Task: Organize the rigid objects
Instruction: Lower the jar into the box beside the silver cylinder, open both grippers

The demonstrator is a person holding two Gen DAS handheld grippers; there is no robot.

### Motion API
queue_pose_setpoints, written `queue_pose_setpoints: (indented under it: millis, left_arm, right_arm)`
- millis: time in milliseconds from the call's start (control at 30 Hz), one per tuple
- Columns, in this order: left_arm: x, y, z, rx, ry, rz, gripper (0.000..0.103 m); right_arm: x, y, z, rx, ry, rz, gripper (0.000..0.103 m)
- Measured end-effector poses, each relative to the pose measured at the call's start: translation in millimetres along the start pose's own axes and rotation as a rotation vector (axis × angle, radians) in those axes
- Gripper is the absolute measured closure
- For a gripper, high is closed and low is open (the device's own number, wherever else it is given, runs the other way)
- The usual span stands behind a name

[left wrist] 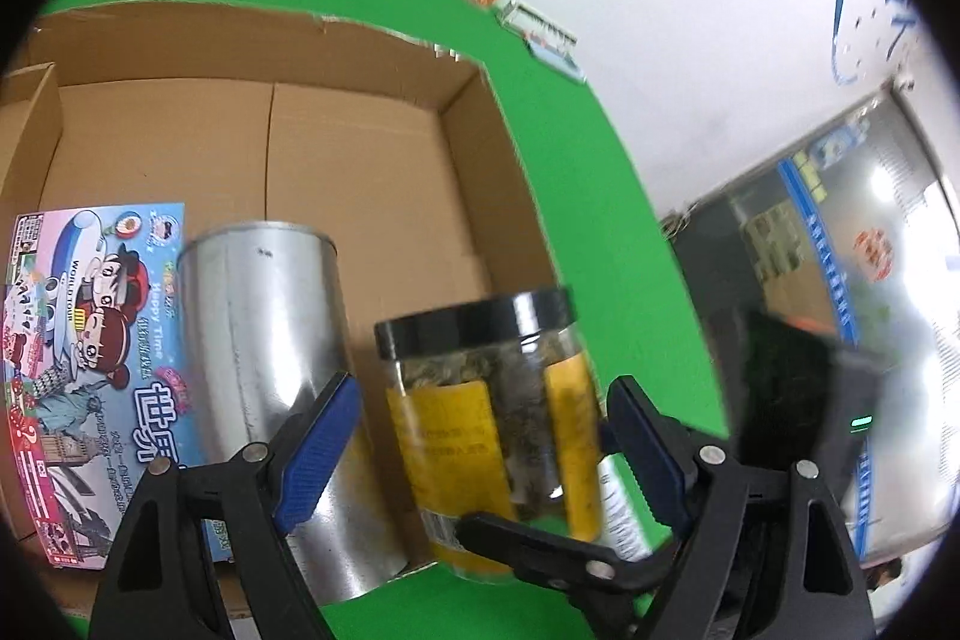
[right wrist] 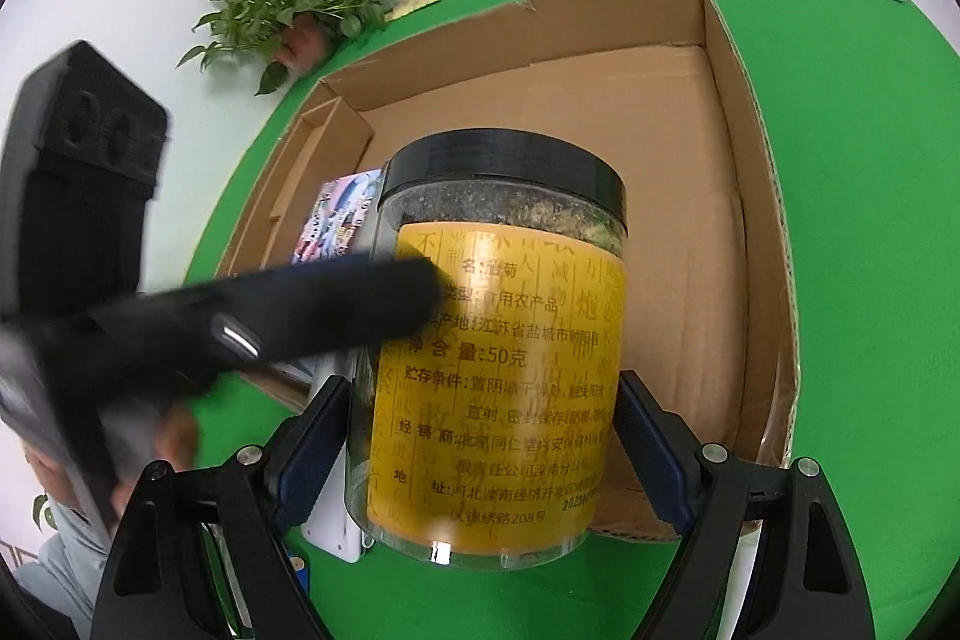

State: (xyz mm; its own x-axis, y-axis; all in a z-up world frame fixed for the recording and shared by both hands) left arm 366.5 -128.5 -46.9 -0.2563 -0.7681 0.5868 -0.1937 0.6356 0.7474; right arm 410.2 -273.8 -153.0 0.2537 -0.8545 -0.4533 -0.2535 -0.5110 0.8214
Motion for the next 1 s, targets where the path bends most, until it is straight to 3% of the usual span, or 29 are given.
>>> queue_pose_setpoints:
  millis: [200, 333, 433, 533, 633, 767, 833, 933, 1000]
  left_arm:
    - [-2.9, 22.3, 14.4, 0.05, -0.023, -0.049, 0.019]
    - [-1.0, 32.5, 30.2, 0.072, -0.055, -0.082, 0.019]
    - [1.8, 40.7, 40.3, 0.095, -0.068, -0.088, 0.019]
    - [6.7, 49.5, 50.1, 0.128, -0.084, -0.105, 0.019]
    - [11.3, 57.1, 59.5, 0.152, -0.099, -0.115, 0.019]
    - [24.7, 74.8, 77.6, 0.248, -0.153, -0.146, 0.019]
    - [33.5, 81.6, 85.3, 0.314, -0.186, -0.191, 0.017]
    - [49.3, 95.8, 106.7, 0.43, -0.261, -0.279, 0.016]
    - [57.9, 99.9, 119.7, 0.484, -0.302, -0.324, 0.016]
  right_arm:
    - [3.1, -21.1, -5.1, -0.038, -0.032, 0.023, 0.018]
    - [6.3, -21.2, -5.1, -0.027, -0.041, -0.014, 0.017]
    - [1.2, -13.7, -0.3, -0.023, -0.03, 0.0, 0.005]
    - [-1.4, 0.3, 5.9, 0.006, -0.025, -0.011, 0.006]
    - [-1.2, 20.0, 20.4, 0.049, -0.014, 0.02, 0.01]
    - [-1.2, 53.5, 45.3, 0.149, -0.025, 0.088, 0.031]
    - [-5.9, 76.4, 63.9, 0.228, -0.023, 0.088, 0.031]
    - [-14.4, 102.9, 93.9, 0.339, -0.019, 0.134, 0.001]
    - [-17.5, 115.2, 113.9, 0.393, 0.01, 0.176, 0.001]
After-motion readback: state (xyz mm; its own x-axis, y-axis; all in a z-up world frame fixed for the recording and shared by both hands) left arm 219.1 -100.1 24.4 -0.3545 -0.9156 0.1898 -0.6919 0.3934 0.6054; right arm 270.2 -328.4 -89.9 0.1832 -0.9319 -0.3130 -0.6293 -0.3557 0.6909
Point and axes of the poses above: each gripper's, at about its wrist camera, not at the fingertips, and y roughly against the way its jaws point, x to its right, z to its underside, the point moved 2 cm from there along -y, roughly the way its jaws point, and after that the axes turned 6 degrees about -x, right-handed, at the moved point
